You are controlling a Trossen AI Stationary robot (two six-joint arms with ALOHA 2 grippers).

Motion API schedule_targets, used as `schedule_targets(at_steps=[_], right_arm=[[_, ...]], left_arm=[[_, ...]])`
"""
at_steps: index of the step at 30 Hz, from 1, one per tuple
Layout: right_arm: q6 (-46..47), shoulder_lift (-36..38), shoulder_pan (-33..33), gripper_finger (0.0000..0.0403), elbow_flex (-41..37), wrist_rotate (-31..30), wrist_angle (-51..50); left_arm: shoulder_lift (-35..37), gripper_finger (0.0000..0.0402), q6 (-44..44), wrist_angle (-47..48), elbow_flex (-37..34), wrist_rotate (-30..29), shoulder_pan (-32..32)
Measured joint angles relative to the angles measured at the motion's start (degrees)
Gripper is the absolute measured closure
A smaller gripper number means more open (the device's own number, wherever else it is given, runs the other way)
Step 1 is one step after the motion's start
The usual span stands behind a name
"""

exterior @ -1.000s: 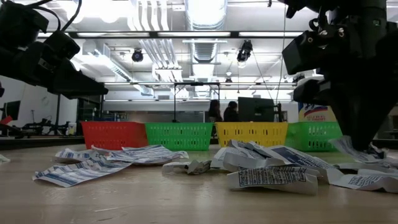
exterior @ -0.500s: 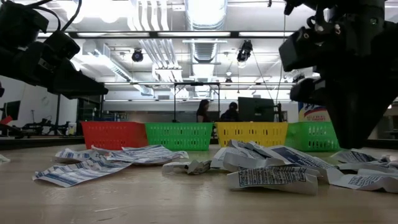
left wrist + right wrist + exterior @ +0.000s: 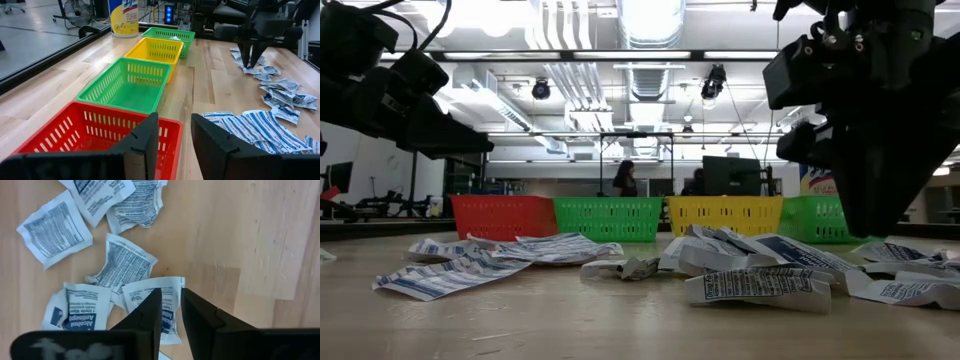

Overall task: Pick & Place First Aid Supplies
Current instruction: Put the blue alcohol pad into the right green bin

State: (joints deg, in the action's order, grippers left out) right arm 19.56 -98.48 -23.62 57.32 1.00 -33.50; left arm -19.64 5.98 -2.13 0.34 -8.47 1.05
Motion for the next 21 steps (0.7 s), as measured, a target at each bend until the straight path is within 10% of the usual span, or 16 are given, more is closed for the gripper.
schedule_targets(at_steps=[21], right_arm=[[-0.25, 0.00, 0.28, 0.0314, -3.17, -1.18, 1.74]], left_arm=[[-0.02, 0.0289, 0.00, 0.00, 0.00, 0.00, -0.01]])
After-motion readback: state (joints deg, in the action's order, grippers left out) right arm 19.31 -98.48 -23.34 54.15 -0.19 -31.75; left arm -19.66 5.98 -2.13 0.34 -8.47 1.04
